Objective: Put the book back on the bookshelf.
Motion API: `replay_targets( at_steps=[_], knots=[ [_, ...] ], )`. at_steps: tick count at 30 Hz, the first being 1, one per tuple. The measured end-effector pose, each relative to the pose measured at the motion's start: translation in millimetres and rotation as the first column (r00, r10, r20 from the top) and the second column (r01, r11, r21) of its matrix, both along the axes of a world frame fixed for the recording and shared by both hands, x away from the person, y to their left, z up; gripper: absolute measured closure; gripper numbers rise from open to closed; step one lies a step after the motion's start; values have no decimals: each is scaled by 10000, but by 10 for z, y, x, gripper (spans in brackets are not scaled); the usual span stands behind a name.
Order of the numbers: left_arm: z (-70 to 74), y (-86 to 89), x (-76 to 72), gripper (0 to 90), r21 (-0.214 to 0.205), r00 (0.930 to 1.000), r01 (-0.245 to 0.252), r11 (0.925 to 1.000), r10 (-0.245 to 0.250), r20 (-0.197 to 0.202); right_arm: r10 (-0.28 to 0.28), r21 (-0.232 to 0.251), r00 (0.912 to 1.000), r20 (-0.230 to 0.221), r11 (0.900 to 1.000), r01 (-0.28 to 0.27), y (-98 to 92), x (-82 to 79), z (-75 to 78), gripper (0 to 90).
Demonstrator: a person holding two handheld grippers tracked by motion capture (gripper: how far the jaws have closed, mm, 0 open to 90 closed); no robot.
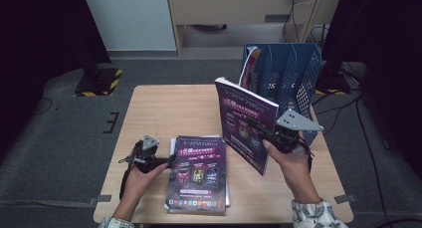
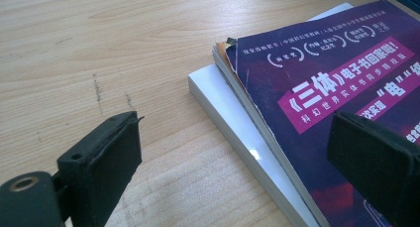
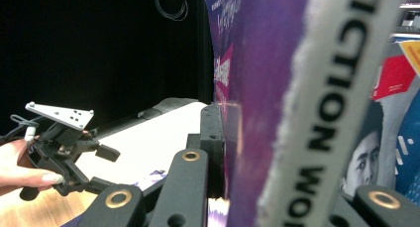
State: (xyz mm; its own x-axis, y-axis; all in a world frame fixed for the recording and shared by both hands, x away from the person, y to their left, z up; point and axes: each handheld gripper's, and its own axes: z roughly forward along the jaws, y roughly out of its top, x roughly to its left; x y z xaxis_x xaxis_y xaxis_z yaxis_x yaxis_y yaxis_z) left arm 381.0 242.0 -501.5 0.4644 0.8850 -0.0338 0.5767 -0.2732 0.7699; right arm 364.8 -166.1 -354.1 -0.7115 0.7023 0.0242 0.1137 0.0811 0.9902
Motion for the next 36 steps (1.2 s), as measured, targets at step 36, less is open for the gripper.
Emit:
replay_targets(
  at_steps=[36],
  knots=[
    [-15,-3,10,64,-83,10000,-8,10000,8,-28,-238,395,9996,176,9990,231,-398,-24,241,828]
  ],
)
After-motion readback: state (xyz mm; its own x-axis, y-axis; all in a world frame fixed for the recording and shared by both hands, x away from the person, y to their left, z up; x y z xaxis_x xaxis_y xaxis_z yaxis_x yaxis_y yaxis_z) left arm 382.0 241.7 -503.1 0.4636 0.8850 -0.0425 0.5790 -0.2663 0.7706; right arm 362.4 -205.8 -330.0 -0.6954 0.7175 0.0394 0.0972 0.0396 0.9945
